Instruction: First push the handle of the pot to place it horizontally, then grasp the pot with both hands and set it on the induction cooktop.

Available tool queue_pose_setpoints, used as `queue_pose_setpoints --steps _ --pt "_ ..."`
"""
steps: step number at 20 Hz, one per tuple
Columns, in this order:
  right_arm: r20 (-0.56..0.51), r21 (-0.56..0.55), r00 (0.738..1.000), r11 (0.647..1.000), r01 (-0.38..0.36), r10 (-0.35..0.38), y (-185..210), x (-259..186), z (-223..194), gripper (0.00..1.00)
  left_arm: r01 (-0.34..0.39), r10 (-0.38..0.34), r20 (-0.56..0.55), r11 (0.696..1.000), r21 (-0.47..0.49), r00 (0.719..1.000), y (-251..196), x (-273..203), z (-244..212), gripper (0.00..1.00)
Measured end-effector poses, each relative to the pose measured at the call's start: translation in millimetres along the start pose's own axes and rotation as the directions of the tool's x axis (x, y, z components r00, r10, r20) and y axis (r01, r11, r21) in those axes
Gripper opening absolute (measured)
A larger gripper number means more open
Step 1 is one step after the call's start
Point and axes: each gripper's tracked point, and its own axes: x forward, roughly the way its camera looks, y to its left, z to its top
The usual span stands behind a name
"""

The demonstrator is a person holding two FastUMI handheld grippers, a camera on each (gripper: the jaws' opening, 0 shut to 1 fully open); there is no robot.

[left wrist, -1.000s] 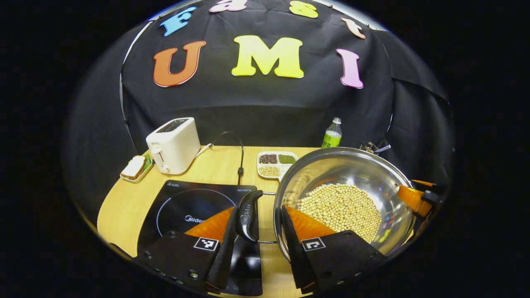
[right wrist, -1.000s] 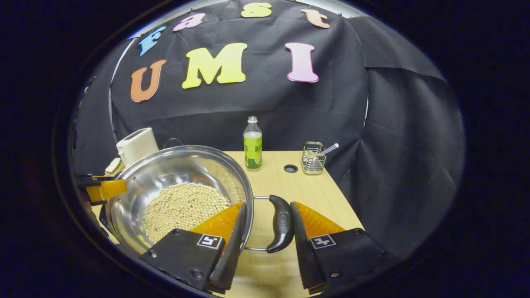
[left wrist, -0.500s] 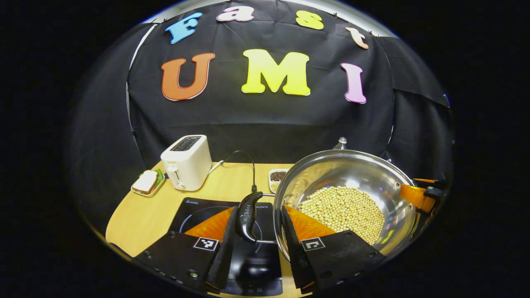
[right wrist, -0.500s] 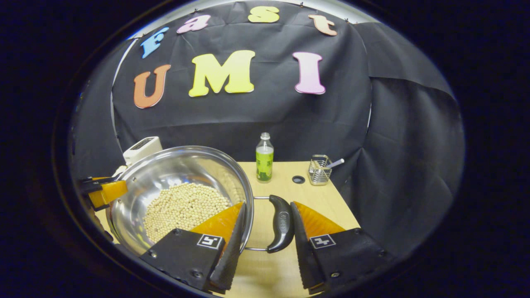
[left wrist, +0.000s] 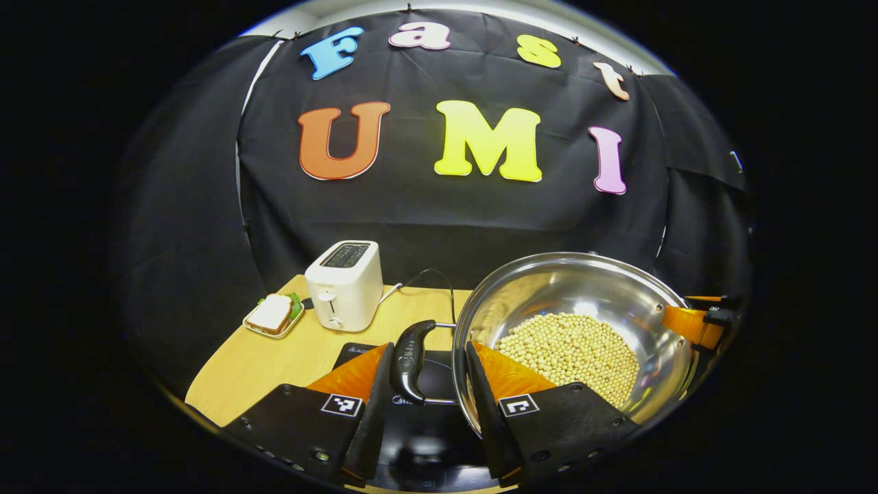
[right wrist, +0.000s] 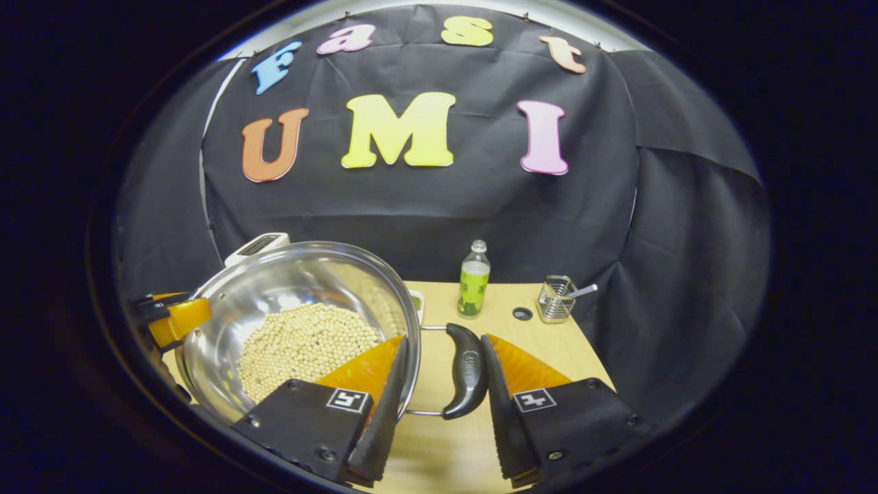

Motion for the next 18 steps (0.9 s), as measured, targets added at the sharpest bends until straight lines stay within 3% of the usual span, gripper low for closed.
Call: queue_pose_setpoints --steps 9,18 --pt "-0.035 -0.007 0.997 0.997 -0.073 0.072 65 22 5 0.63 -0.063 0.063 -0.003 0.997 -0.036 0.998 61 2 6 0.57" --pt "-0.114 -0.014 0.982 0.988 -0.151 0.148 132 63 -18 0.62 -0.151 0.145 -0.089 0.986 -0.07 0.985 124 23 -22 0.57"
